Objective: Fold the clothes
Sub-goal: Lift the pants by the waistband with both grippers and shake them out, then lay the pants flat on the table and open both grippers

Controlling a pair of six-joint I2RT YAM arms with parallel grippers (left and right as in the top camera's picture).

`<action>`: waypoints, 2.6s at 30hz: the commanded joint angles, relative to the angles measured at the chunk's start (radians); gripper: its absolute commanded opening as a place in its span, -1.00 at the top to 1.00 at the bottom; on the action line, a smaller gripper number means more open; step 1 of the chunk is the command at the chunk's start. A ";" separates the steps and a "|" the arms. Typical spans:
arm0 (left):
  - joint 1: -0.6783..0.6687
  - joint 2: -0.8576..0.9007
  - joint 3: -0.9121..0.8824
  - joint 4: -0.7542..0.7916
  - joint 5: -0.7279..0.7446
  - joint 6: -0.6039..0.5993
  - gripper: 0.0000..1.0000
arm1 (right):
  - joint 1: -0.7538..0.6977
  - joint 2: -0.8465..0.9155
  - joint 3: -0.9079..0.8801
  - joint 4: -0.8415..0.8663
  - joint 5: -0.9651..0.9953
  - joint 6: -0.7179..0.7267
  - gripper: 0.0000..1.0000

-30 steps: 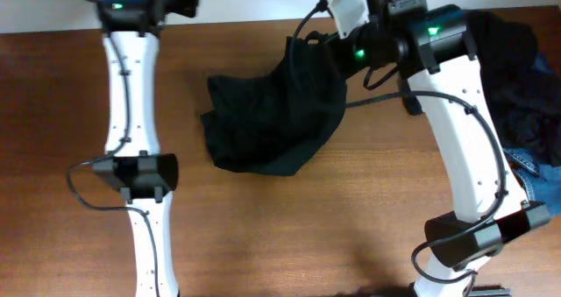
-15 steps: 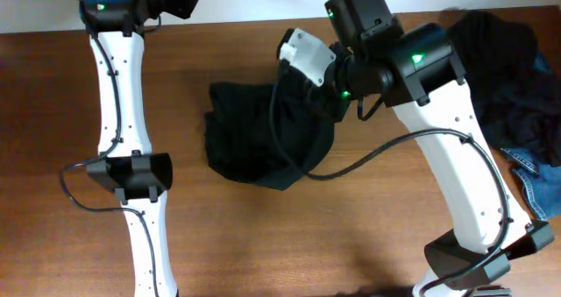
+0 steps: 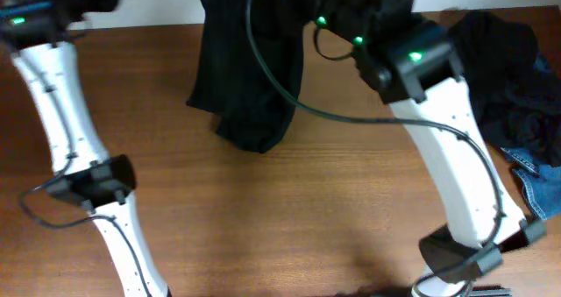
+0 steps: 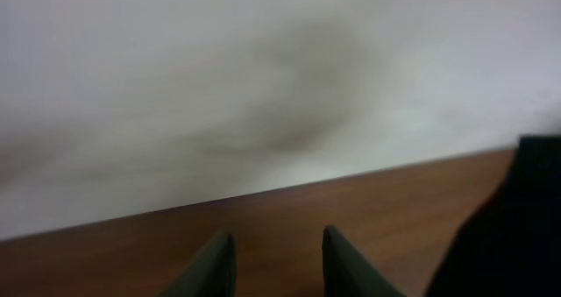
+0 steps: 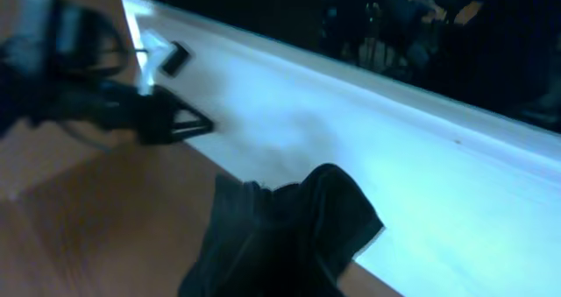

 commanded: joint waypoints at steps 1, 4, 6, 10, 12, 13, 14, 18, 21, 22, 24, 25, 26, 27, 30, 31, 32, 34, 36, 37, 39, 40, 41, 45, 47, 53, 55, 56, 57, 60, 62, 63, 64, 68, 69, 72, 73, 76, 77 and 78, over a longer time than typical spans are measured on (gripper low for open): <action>0.092 -0.076 0.019 -0.027 0.033 -0.033 0.31 | 0.042 0.034 0.031 0.092 0.010 0.084 0.92; 0.139 -0.116 0.018 -0.042 0.032 -0.032 0.28 | 0.098 0.058 0.031 0.190 0.051 0.106 0.92; 0.159 -0.136 0.018 -0.045 0.032 -0.032 0.28 | 0.153 0.061 0.031 0.260 0.097 0.106 0.92; 0.163 -0.143 0.018 -0.052 0.032 -0.033 0.28 | 0.239 0.060 0.043 0.348 0.217 0.113 0.92; 0.164 -0.143 0.018 -0.067 0.032 -0.032 0.28 | 0.280 0.060 0.064 0.386 0.291 0.133 0.92; 0.164 -0.143 0.018 -0.072 0.032 -0.032 0.28 | 0.291 0.060 0.072 0.397 0.310 0.133 0.92; 0.164 -0.143 0.018 -0.082 0.032 -0.032 0.28 | 0.315 0.060 0.101 0.420 0.364 0.132 0.92; 0.166 -0.143 0.018 -0.086 0.032 -0.032 0.28 | 0.352 0.060 0.204 0.443 0.480 0.132 0.92; 0.168 -0.145 0.018 -0.086 0.032 -0.032 0.28 | 0.349 0.060 0.277 0.446 0.525 0.129 0.92; 0.168 -0.147 0.018 -0.086 0.032 -0.032 0.28 | 0.349 0.060 0.292 0.449 0.543 0.129 0.93; 0.168 -0.149 0.018 -0.087 0.032 -0.033 0.28 | 0.349 0.060 0.299 0.452 0.582 0.129 0.92; 0.168 -0.150 0.018 -0.089 0.032 -0.032 0.28 | 0.349 0.060 0.299 0.454 0.608 0.129 0.92; 0.168 -0.151 0.018 -0.091 0.032 -0.032 0.28 | 0.349 0.060 0.299 0.452 0.655 0.129 0.92; 0.168 -0.153 0.018 -0.095 0.032 -0.032 0.28 | 0.349 0.060 0.299 0.443 0.703 0.128 0.92; 0.168 -0.154 0.018 -0.101 0.032 -0.032 0.28 | 0.343 0.060 0.298 0.386 0.833 0.128 0.92; 0.168 -0.154 0.018 -0.104 0.032 -0.032 0.28 | 0.336 0.061 0.297 0.348 0.850 0.129 0.92; 0.168 -0.154 0.018 -0.105 0.032 -0.032 0.28 | 0.327 0.061 0.297 0.311 0.852 0.129 0.93; 0.168 -0.154 0.018 -0.106 0.032 -0.032 0.28 | 0.302 0.061 0.296 0.238 0.851 0.134 0.92; 0.167 -0.154 0.018 -0.106 0.032 -0.032 0.28 | 0.290 0.061 0.296 0.226 0.850 0.153 0.93; 0.167 -0.154 0.018 -0.106 0.032 -0.032 0.28 | 0.290 0.061 0.296 0.232 0.846 0.155 0.92; 0.167 -0.154 0.018 -0.105 0.032 -0.032 0.28 | 0.290 0.062 0.296 0.258 0.840 0.155 0.92; 0.167 -0.154 0.018 -0.105 0.032 -0.032 0.28 | 0.290 0.062 0.296 0.283 0.835 0.155 0.92; 0.169 -0.154 0.018 -0.105 0.029 -0.032 0.28 | 0.290 0.066 0.296 0.305 0.822 0.155 0.92; 0.176 -0.154 0.018 -0.106 0.029 -0.033 0.28 | 0.291 0.103 0.296 0.415 0.754 0.155 0.92; 0.177 -0.154 0.018 -0.106 0.029 -0.032 0.28 | 0.293 0.131 0.296 0.481 0.716 0.155 0.92; 0.185 -0.154 0.018 -0.113 0.029 -0.032 0.28 | 0.352 0.169 0.296 0.690 0.682 0.154 0.92; 0.185 -0.154 0.018 -0.115 0.029 -0.032 0.28 | 0.365 0.169 0.298 0.738 0.687 0.150 0.93; 0.185 -0.154 0.018 -0.117 0.029 -0.032 0.28 | 0.365 0.168 0.299 0.757 0.689 0.150 0.93; 0.185 -0.154 0.018 -0.120 0.029 -0.032 0.28 | 0.367 0.167 0.299 0.772 0.689 0.150 0.92; 0.185 -0.154 0.018 -0.135 0.029 -0.032 0.28 | 0.362 0.167 0.299 0.781 0.740 0.141 0.93; 0.185 -0.154 0.018 -0.147 0.029 -0.032 0.28 | 0.362 0.167 0.299 0.774 0.901 0.019 0.92; 0.185 -0.154 0.018 -0.150 0.029 -0.032 0.28 | 0.362 0.167 0.298 0.773 1.009 -0.064 0.93; 0.185 -0.154 0.018 -0.150 0.029 -0.032 0.28 | 0.357 0.167 0.298 0.767 1.076 -0.109 0.93; 0.183 -0.154 0.018 -0.150 0.029 -0.032 0.28 | 0.280 0.167 0.298 0.509 1.234 -0.162 0.92; 0.180 -0.154 0.018 -0.150 0.029 -0.032 0.28 | 0.256 0.167 0.298 0.426 1.237 -0.147 0.92; 0.167 -0.154 0.017 -0.150 0.029 -0.032 0.28 | 0.170 0.167 0.298 0.134 1.236 0.014 0.92; 0.161 -0.154 0.017 -0.150 0.029 -0.032 0.28 | 0.143 0.167 0.298 0.045 1.236 0.073 0.92; 0.135 -0.154 0.016 -0.150 0.029 -0.031 0.28 | 0.050 0.167 0.298 -0.251 1.224 0.297 0.92; 0.119 -0.154 0.016 -0.150 0.029 -0.014 0.28 | 0.009 0.167 0.298 -0.356 1.196 0.370 0.93; 0.108 -0.154 0.016 -0.151 0.028 -0.004 0.28 | -0.021 0.167 0.298 -0.423 1.160 0.414 0.91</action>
